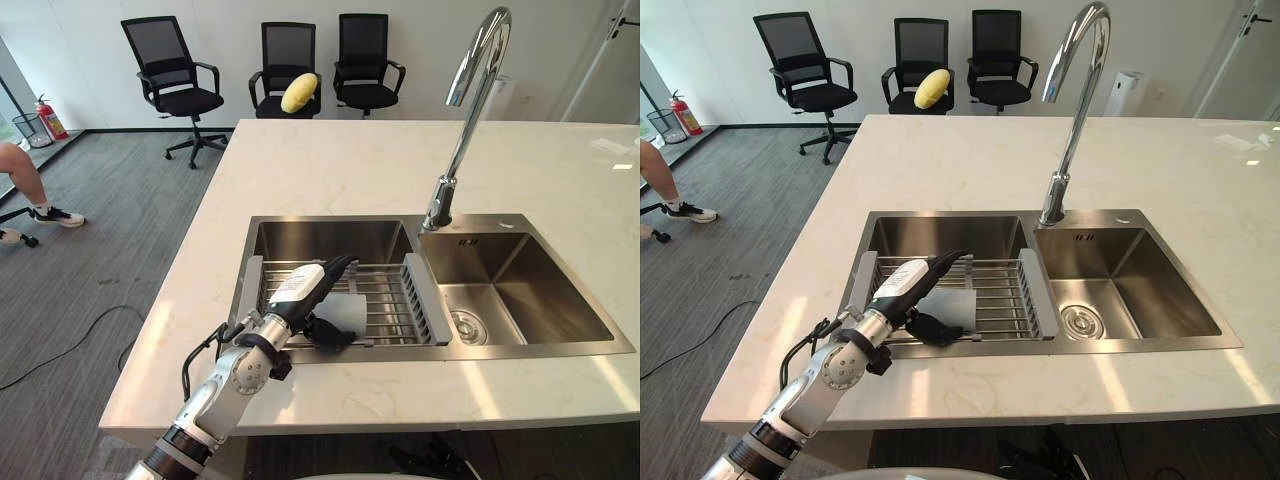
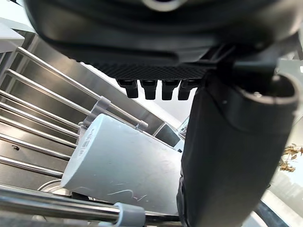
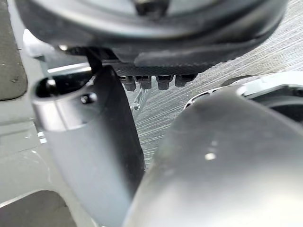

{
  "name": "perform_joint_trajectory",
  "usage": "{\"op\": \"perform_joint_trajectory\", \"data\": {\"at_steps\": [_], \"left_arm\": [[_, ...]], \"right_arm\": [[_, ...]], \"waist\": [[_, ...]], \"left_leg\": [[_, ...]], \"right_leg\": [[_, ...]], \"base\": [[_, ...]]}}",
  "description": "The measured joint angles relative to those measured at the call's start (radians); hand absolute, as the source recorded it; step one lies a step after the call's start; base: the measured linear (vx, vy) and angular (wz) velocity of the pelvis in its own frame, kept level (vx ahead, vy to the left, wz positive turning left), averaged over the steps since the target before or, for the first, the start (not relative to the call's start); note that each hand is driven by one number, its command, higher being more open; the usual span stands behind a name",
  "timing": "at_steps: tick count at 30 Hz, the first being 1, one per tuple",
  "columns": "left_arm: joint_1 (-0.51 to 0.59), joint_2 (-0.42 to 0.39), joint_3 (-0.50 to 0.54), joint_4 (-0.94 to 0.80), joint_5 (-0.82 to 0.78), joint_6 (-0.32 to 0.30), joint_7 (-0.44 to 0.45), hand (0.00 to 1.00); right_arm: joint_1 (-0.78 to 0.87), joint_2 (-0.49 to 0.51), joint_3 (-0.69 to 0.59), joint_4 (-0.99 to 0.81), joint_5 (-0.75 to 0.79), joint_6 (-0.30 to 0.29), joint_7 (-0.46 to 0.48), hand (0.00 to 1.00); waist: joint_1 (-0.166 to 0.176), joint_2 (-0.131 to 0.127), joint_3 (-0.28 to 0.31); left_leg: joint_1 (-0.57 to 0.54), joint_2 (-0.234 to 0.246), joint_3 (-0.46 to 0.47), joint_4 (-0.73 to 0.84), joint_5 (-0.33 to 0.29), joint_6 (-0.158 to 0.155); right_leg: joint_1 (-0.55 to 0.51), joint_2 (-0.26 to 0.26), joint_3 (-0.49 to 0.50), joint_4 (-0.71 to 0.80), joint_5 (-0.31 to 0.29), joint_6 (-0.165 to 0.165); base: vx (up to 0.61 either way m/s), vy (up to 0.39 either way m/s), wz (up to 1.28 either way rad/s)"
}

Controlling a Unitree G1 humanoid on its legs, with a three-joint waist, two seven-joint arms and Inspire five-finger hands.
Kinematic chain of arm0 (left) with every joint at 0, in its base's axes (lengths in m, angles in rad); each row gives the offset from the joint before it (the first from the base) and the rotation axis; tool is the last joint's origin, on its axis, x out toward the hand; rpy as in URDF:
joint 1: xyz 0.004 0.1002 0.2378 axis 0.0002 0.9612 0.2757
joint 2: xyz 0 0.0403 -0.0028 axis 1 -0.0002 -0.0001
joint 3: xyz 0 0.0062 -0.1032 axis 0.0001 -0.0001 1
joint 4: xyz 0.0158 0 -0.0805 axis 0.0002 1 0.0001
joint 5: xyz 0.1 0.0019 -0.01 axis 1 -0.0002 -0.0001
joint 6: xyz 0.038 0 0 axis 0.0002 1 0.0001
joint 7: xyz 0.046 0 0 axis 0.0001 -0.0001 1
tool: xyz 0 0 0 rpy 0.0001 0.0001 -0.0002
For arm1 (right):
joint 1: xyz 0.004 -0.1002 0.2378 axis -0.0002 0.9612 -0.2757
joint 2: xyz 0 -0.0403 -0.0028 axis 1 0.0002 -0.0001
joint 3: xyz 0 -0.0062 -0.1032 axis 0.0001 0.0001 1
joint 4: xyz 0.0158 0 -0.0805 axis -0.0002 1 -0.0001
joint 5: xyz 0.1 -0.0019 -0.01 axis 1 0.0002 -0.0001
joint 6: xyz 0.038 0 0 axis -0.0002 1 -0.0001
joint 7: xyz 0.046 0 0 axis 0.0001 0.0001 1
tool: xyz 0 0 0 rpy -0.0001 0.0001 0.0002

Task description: Walk over to the sink, pick up the cup, carry it to the dishwasher, place the cup inside the dishwasher, then close the dishwasher door

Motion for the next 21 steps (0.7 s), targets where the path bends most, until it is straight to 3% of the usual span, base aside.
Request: {"op": "perform_joint_trajectory", "data": {"at_steps": [14, 21], "left_arm": [[-0.119, 0.037, -0.066, 0.067, 0.023, 0.044, -0.021, 1.00], [-0.199, 0.062, -0.104, 0.140, 0.045, 0.071, -0.111, 1.00]], "right_arm": [[-0.055, -0.008, -0.008, 0.037, 0.000, 0.008, 0.007, 1.00], [-0.058, -0.017, -0.007, 0.040, 0.000, 0.018, 0.024, 1.00]], "waist": [[-0.027, 0.004, 0.031], [-0.039, 0.010, 0.035]], "left_leg": [[0.025, -0.012, -0.006, -0.028, 0.009, 0.002], [0.025, -0.012, -0.006, -0.029, 0.009, 0.002]], "right_leg": [[0.028, 0.001, -0.009, -0.030, 0.006, 0.003], [0.028, 0.002, -0.009, -0.031, 0.006, 0.003]], "base": [[0.00, 0.001, 0.00], [0.00, 0.000, 0.00]]}}
